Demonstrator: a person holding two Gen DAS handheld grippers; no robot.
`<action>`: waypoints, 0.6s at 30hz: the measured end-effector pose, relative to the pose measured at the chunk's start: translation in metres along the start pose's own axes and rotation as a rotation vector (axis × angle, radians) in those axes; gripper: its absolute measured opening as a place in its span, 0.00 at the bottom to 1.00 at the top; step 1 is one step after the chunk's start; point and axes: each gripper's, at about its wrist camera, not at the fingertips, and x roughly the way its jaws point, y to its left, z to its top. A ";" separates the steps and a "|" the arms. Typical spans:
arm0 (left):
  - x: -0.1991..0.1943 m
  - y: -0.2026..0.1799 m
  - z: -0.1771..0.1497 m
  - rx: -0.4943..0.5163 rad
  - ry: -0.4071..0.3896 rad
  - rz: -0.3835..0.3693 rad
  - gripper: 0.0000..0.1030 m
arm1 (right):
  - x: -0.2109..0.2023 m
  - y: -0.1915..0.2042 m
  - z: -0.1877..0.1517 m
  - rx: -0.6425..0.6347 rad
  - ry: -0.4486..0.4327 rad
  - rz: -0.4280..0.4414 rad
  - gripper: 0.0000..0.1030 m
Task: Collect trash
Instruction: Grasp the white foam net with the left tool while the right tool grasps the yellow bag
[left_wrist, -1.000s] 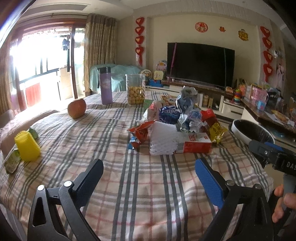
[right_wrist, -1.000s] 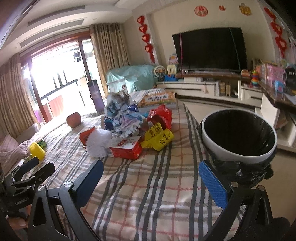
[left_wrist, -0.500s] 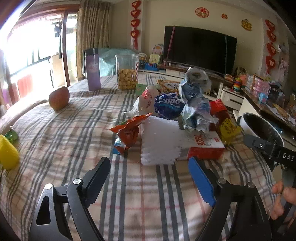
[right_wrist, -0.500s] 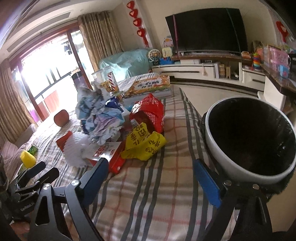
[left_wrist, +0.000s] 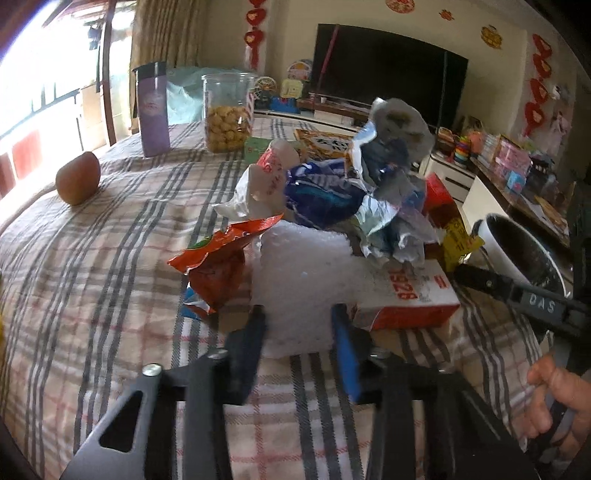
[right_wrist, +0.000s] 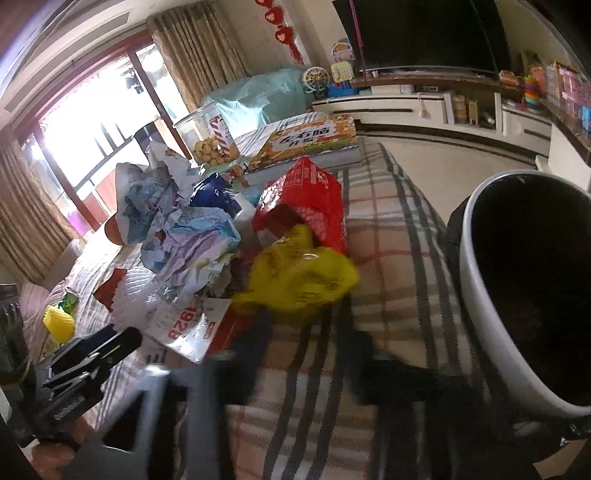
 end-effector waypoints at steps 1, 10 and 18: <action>-0.001 0.000 -0.001 0.003 -0.003 -0.007 0.20 | -0.002 0.000 -0.002 -0.001 -0.005 0.002 0.05; -0.023 0.010 -0.020 -0.027 -0.025 -0.023 0.11 | -0.013 -0.003 -0.005 0.032 0.004 0.025 0.16; -0.046 0.008 -0.031 -0.040 -0.040 -0.037 0.10 | -0.008 -0.010 0.016 0.089 -0.069 0.006 0.66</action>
